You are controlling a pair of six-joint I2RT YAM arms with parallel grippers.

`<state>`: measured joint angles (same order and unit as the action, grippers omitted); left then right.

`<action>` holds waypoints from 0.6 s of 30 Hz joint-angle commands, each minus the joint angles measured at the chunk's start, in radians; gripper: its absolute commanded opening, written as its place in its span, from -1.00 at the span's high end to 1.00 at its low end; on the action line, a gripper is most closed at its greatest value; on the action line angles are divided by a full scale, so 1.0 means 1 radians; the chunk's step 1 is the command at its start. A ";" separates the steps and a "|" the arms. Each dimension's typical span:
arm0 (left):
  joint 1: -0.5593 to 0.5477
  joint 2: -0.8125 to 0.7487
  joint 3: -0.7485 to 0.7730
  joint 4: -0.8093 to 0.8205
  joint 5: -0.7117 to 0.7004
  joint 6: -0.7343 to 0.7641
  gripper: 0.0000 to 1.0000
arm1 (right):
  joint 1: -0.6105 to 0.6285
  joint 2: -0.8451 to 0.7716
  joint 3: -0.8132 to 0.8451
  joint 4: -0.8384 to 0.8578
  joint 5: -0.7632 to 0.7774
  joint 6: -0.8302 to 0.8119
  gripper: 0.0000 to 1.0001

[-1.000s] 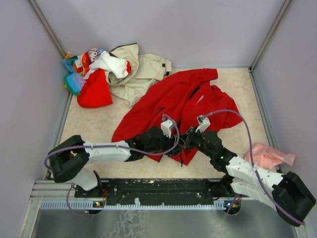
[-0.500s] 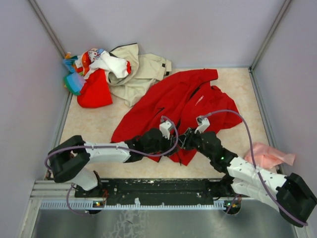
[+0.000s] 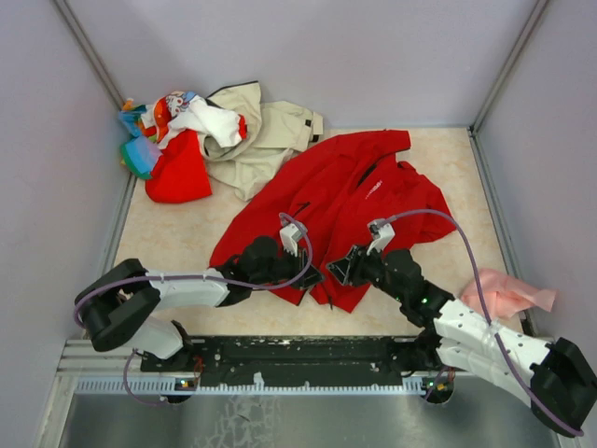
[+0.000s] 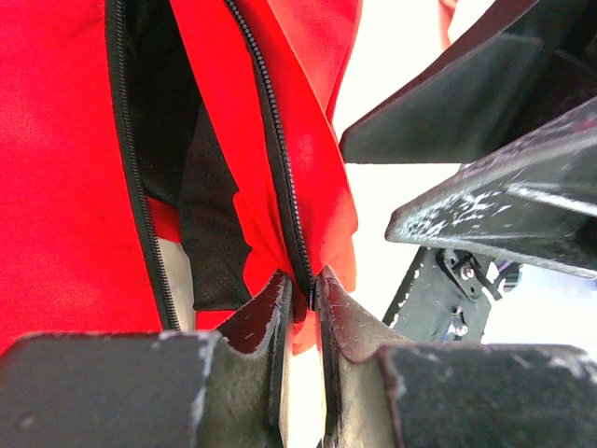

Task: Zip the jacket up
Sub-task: Adjust the zipper on the jacket.

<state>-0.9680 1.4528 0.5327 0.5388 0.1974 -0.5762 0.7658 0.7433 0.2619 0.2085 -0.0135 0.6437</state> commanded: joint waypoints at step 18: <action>0.125 -0.025 -0.086 0.266 0.279 -0.064 0.65 | 0.010 0.242 -0.013 0.230 -0.286 -0.087 0.21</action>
<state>-0.8478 1.4502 0.4591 0.7269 0.4320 -0.6327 0.7658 0.9676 0.2481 0.3363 -0.2523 0.5770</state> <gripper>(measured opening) 0.180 0.428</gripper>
